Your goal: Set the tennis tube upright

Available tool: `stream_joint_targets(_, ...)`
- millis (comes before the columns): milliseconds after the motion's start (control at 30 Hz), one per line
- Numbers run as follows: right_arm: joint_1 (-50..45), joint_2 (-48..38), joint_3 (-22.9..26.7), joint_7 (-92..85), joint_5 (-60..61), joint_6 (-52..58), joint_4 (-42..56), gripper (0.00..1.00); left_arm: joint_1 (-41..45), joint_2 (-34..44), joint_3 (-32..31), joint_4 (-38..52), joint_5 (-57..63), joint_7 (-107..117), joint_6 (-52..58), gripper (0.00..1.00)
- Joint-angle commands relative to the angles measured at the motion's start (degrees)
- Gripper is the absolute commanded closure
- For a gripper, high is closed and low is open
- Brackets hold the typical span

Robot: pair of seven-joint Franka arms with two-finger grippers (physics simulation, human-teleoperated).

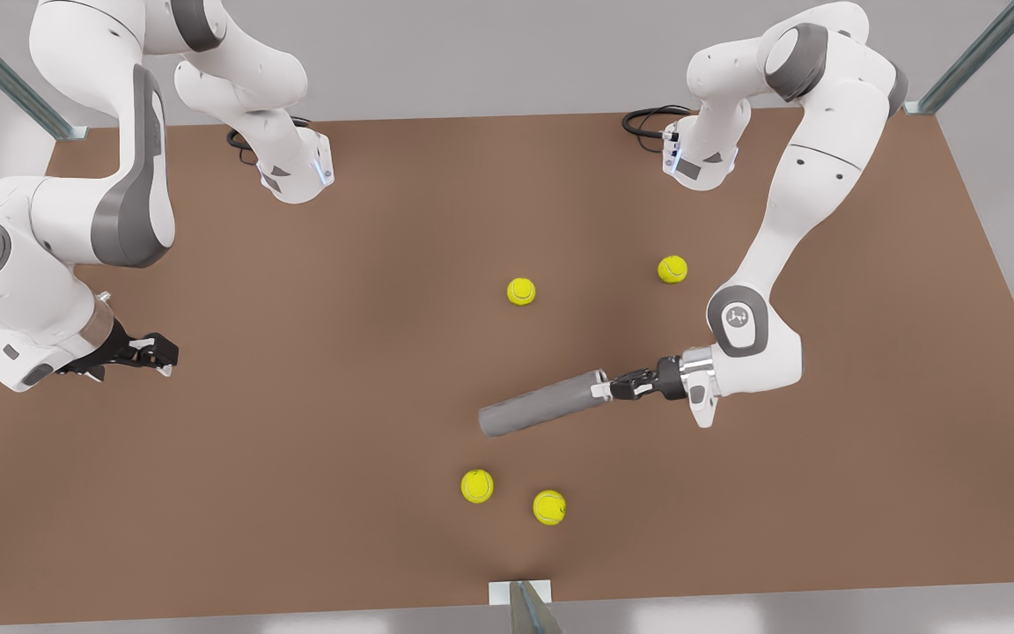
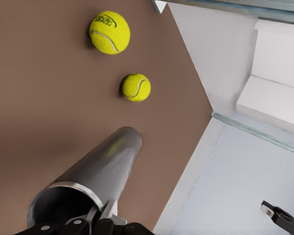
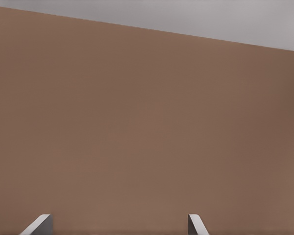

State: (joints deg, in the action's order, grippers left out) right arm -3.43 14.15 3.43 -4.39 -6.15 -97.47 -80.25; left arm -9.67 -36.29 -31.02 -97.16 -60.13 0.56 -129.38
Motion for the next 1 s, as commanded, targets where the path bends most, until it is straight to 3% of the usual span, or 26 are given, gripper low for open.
stream_joint_targets(0, 0.00, 0.00, 0.00, 0.00, 0.00, 0.00, 0.00, 0.00, 0.00, 0.00, 0.00, 0.04, -1.13, -0.04, 0.01, 0.79)
stream_joint_targets(967, 0.00, 0.08, 0.00, 0.00, 0.00, 0.00, 0.00, 0.00, -1.06, 0.26, 0.44, 0.39, 1.51, 0.23, 0.97, 0.79)
